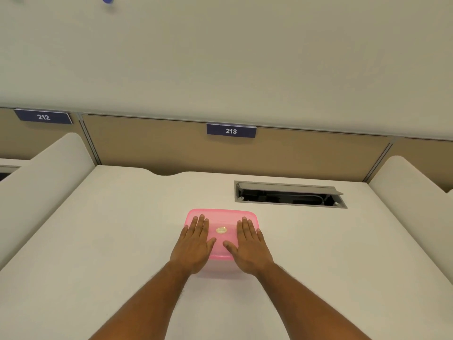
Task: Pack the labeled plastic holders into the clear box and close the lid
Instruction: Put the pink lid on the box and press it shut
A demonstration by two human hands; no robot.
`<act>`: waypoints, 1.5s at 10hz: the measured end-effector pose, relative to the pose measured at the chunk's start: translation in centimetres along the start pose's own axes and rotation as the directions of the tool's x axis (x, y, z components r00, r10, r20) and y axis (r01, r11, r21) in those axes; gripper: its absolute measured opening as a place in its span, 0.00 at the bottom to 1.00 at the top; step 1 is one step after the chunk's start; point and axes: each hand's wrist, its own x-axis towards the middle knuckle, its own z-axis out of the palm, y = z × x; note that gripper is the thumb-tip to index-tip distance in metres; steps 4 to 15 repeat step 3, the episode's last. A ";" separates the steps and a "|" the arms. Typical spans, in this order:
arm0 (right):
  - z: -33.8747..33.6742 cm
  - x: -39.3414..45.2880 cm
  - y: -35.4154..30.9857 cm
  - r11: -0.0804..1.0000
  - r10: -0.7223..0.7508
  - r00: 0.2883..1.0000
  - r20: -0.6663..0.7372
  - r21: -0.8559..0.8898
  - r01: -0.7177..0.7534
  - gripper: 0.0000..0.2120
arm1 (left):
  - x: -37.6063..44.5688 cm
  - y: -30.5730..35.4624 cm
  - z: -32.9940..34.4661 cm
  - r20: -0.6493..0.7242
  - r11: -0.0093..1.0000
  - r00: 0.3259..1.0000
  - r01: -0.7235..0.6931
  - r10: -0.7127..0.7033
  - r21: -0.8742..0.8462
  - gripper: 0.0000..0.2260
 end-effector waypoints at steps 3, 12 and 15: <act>-7.6 1.3 -1.0 0.999 -0.040 0.966 -0.256 -0.010 0.039 0.40 | 2.7 0.9 -8.0 -0.237 0.995 0.970 -0.025 0.048 0.098 0.32; -7.6 1.3 -1.0 0.999 -0.040 0.966 -0.256 -0.010 0.039 0.40 | 2.7 0.9 -8.0 -0.237 0.995 0.970 -0.025 0.048 0.098 0.32; -7.6 1.3 -1.0 0.999 -0.040 0.966 -0.256 -0.010 0.039 0.40 | 2.7 0.9 -8.0 -0.237 0.995 0.970 -0.025 0.048 0.098 0.32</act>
